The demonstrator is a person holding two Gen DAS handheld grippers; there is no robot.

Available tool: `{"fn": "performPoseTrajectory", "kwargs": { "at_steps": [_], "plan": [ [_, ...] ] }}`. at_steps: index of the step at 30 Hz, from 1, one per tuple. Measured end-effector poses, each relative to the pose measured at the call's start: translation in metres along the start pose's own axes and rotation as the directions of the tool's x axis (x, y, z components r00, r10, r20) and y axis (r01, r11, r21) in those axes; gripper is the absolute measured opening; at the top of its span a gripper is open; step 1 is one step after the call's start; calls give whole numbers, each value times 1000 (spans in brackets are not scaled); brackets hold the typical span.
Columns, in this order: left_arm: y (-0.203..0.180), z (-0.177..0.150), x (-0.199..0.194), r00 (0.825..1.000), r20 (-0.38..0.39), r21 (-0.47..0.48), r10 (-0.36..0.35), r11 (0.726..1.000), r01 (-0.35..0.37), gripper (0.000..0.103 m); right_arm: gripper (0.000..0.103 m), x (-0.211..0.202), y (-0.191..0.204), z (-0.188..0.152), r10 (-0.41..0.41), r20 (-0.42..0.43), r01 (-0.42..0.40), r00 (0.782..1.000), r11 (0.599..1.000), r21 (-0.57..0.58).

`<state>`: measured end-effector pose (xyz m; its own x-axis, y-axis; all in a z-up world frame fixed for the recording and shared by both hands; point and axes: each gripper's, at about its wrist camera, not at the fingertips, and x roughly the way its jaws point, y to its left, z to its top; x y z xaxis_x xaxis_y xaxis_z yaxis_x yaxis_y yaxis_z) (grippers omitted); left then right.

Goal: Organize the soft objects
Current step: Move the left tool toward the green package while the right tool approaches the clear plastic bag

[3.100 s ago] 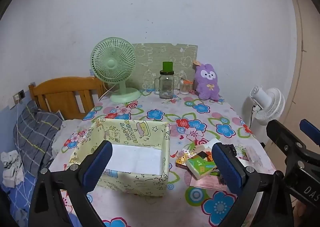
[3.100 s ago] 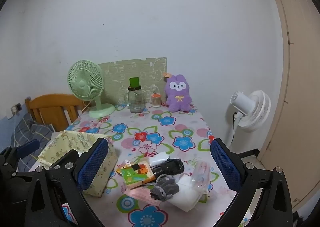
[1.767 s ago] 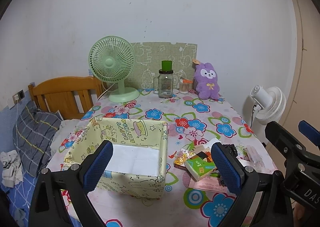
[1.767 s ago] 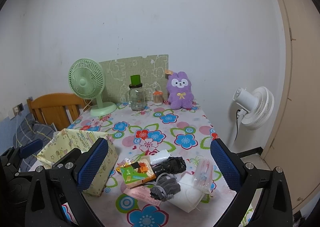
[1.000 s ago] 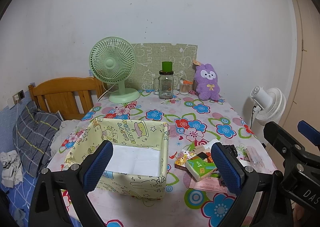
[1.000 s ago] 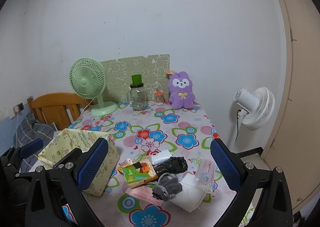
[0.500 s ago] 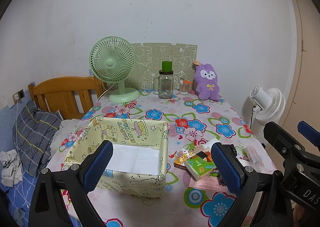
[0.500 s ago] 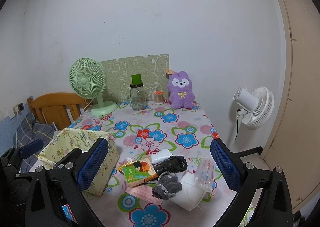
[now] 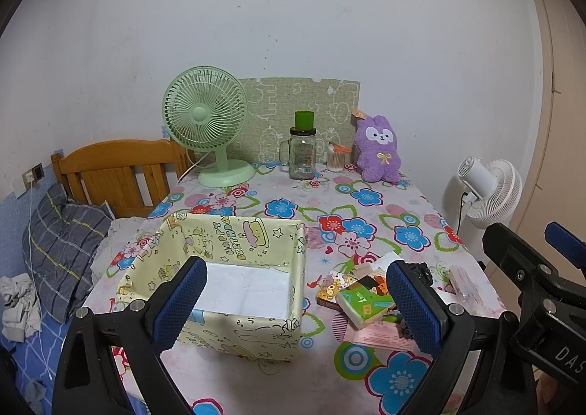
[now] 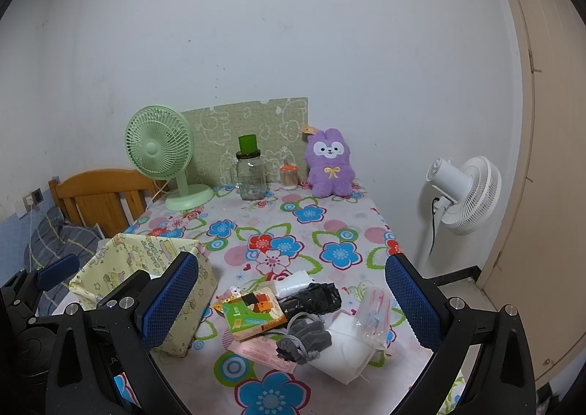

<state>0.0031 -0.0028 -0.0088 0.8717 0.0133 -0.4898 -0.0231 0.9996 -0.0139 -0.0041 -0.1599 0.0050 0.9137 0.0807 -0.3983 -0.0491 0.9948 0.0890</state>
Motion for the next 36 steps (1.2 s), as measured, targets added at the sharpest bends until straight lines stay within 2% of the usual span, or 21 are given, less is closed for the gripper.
{"fn": "performPoseTrajectory", "kwargs": {
  "at_steps": [9,19,36],
  "plan": [
    [-10,-3,1,1000,2,9,-14,1000,14,99,103,2,-1,-1,-6,0,6,1000,1000,-3],
    [-31,-7,11,999,-18,19,-28,999,28,97,102,8,-22,-4,-26,-16,26,1000,1000,6],
    [-72,-26,51,989,-128,44,-68,996,75,95,96,42,-55,-22,-48,-113,50,992,999,14]
  ]
}}
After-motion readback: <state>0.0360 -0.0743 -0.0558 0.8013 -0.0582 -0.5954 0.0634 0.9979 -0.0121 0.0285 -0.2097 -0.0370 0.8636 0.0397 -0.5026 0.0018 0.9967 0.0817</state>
